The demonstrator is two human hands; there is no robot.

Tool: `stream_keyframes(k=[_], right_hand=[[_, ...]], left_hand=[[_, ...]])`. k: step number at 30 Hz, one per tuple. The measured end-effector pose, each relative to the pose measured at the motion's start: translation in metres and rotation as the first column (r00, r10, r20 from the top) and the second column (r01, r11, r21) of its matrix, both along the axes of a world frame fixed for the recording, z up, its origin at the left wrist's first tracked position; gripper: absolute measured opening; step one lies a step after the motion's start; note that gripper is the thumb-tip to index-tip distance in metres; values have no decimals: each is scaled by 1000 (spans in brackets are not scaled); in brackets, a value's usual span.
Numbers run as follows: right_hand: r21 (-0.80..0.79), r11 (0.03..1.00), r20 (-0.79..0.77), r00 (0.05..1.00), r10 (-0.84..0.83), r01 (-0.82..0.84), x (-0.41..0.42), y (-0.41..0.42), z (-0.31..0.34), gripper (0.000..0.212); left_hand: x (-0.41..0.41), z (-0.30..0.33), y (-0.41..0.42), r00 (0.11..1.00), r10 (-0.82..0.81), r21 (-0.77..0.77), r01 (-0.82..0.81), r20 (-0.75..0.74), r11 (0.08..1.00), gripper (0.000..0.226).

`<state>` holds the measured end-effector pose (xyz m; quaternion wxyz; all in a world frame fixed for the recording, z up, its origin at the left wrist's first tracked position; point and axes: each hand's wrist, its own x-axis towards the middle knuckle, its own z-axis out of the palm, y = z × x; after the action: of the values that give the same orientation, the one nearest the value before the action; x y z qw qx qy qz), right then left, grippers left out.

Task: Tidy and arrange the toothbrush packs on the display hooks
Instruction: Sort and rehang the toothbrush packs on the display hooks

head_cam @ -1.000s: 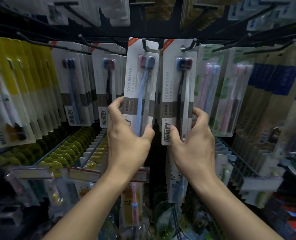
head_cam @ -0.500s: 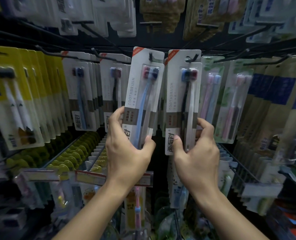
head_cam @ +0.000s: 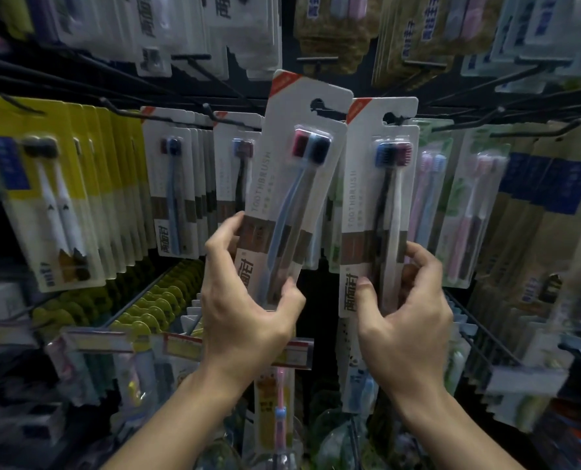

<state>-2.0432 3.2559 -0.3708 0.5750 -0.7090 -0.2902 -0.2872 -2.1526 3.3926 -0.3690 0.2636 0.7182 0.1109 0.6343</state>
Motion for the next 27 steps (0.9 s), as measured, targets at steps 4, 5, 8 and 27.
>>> stream_keyframes(k=[4,5,8,27], right_hand=[[-6,1000,20,1000,-13,13,-2,0,0,64],[-7,1000,29,999,-16,16,-3,0,0,64],[-14,1000,62,998,-24,25,-3,0,0,66],[-103,991,390,913,121,-87,-38,49,-6,66]], left_hand=[[-7,-1,2,1000,18,18,-18,5,1000,89],[-8,-1,3,1000,21,17,-21,8,1000,88],[-14,0,8,999,35,16,-35,24,999,86],[-67,-7,63,974,203,8,-205,102,979,81]])
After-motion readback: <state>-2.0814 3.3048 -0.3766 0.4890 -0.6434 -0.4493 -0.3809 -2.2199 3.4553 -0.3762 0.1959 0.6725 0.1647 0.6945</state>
